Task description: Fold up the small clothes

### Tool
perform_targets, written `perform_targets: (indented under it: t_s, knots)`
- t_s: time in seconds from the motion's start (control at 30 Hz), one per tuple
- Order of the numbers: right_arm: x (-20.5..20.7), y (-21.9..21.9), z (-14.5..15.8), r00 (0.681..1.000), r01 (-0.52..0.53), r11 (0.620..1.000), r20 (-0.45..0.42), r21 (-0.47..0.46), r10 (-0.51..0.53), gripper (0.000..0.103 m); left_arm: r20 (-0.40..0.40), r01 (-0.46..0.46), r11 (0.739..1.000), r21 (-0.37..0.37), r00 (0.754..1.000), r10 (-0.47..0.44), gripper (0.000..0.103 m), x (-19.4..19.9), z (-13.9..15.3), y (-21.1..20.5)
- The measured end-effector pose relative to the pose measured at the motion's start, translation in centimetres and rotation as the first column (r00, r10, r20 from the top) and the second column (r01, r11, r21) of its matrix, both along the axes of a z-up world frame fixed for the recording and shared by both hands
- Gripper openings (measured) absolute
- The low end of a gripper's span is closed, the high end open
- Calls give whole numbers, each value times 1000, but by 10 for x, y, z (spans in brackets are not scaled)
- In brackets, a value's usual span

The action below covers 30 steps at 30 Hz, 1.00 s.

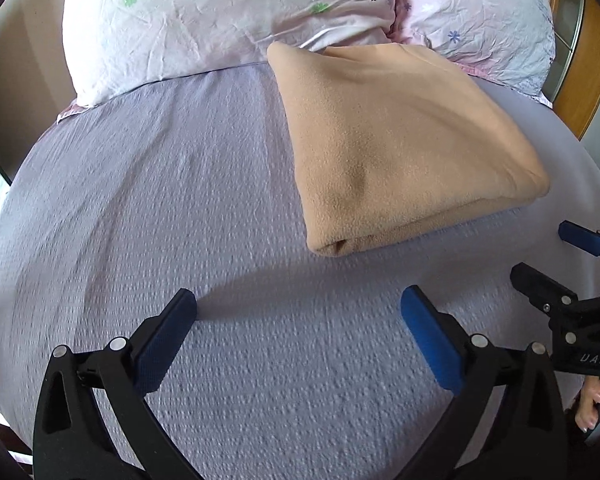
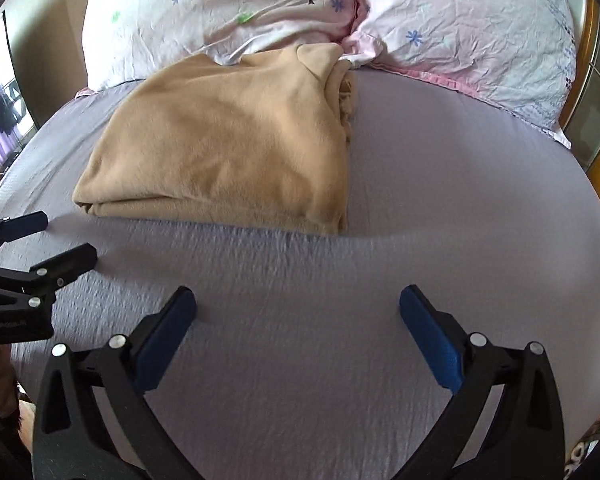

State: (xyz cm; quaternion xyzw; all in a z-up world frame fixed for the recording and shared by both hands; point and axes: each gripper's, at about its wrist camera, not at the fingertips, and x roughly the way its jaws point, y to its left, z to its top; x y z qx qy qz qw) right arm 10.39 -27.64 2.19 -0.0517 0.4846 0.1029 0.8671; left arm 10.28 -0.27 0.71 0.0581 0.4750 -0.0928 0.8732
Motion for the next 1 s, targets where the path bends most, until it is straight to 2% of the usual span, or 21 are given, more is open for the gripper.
perform_targets:
  t_s: [0.37,1.0]
  knots:
    - [5,1,3,999,8,1000,-47,-14,-8,101,-23,-13,1000,4,1000,13,102,1,-1,1]
    - [5,2,3,999,13,1000,-48,-14,-14,101,-34,-15,1000,11,999,16,102,3,-3,0]
